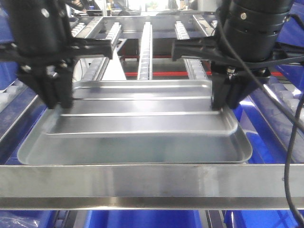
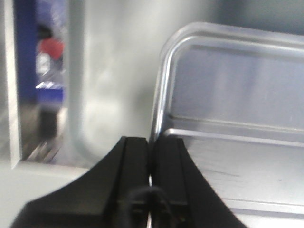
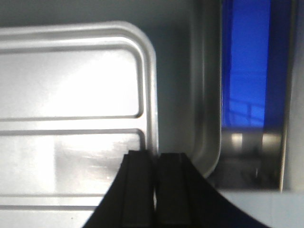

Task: Grab silver tray and place in blue box
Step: 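Pull the held tray back toward the robot off the rack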

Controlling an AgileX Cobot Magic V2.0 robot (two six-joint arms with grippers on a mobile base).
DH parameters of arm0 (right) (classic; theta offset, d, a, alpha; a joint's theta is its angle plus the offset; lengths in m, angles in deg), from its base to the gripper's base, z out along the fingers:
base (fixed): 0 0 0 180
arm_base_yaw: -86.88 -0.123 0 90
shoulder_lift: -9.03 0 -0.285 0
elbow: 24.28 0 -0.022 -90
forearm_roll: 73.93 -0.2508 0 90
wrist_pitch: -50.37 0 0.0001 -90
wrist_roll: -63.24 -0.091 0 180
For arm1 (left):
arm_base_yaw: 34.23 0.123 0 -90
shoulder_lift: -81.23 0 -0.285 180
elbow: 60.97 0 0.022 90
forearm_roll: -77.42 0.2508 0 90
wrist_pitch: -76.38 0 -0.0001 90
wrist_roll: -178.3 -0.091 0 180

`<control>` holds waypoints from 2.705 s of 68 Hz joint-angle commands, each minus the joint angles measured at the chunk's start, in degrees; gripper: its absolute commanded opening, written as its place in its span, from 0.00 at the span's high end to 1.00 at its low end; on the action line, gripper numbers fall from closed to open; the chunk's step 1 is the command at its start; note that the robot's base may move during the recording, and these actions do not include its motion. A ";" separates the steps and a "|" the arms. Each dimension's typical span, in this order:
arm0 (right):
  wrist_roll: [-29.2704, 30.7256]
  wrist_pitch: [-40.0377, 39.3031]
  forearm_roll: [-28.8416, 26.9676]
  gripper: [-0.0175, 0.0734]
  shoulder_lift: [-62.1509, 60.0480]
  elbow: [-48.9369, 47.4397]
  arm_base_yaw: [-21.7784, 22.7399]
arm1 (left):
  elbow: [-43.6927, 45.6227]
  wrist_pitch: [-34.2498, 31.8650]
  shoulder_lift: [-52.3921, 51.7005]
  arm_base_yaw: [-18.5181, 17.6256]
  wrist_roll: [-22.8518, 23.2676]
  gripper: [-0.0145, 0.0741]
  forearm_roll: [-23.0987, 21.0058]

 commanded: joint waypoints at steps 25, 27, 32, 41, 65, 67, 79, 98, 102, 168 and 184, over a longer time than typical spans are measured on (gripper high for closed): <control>-11.75 3.63 1.49 0.74 -7.00 4.05 -12.17 | -10.64 1.47 -14.08 -8.74 7.06 0.94 0.48; -12.50 3.63 1.49 0.74 -7.59 4.68 -13.14 | -11.26 1.79 -15.08 -9.51 7.90 0.94 0.48; -13.98 4.13 1.96 0.74 -8.88 5.91 -15.01 | -12.99 2.24 -16.75 -11.65 10.10 0.94 0.60; -18.88 8.11 4.93 0.74 -11.76 7.70 -18.53 | -16.16 2.33 -18.07 -16.36 14.70 0.94 0.60; -25.17 8.71 8.41 0.74 -15.93 11.42 -23.17 | -17.83 2.49 -18.07 -23.23 19.20 0.94 0.82; -25.17 8.71 8.41 0.74 -15.93 11.42 -23.17 | -17.83 2.49 -18.07 -23.23 19.20 0.94 0.82; -25.17 8.65 8.41 0.74 -15.93 11.42 -23.17 | -17.83 2.49 -18.07 -23.23 19.20 0.94 0.90; -25.17 8.91 8.41 0.74 -15.93 11.42 -23.17 | -17.72 2.49 -18.07 -23.23 19.20 0.94 1.30; -25.17 8.91 8.41 0.74 -15.93 11.42 -23.17 | -17.33 2.70 -18.07 -23.23 19.20 0.94 1.30; -25.17 9.02 8.41 0.74 -15.93 11.42 -23.17 | -15.41 4.85 -18.07 -23.23 19.10 0.94 2.25; -25.17 9.02 8.41 0.74 -15.93 11.42 -23.17 | -15.41 4.85 -18.07 -23.23 19.10 0.94 2.25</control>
